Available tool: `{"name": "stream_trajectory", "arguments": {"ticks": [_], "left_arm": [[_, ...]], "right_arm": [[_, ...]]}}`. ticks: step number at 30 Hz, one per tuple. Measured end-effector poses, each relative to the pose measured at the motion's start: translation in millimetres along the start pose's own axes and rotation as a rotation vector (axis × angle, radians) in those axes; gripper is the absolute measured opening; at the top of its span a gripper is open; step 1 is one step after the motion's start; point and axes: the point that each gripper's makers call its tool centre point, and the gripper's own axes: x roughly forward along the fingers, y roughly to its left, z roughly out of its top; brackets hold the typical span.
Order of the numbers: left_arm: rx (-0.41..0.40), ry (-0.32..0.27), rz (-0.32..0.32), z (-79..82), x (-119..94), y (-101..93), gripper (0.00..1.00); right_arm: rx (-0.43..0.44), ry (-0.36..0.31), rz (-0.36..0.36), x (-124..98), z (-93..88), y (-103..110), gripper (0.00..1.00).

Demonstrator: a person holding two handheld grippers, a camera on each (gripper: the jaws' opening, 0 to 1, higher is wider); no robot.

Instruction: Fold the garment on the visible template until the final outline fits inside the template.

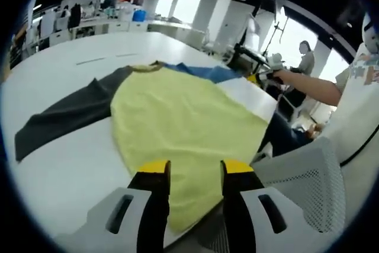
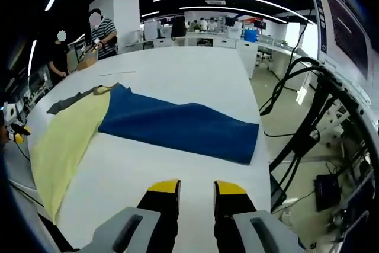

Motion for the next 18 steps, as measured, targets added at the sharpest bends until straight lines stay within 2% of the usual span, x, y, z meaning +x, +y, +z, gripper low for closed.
{"name": "stream_trajectory", "arguments": {"ticks": [8, 18], "left_arm": [[0.0, 0.0, 0.001, 1.8, -0.3, -0.7, 0.3], [-0.012, 0.003, 0.012, -1.1, -3.3, 1.3, 0.3]], "right_arm": [[0.033, 0.015, -0.058, 10.2, 5.0, -27.5, 0.18], [0.054, 0.018, -0.097, 22.6, 11.6, -42.7, 0.18]]}}
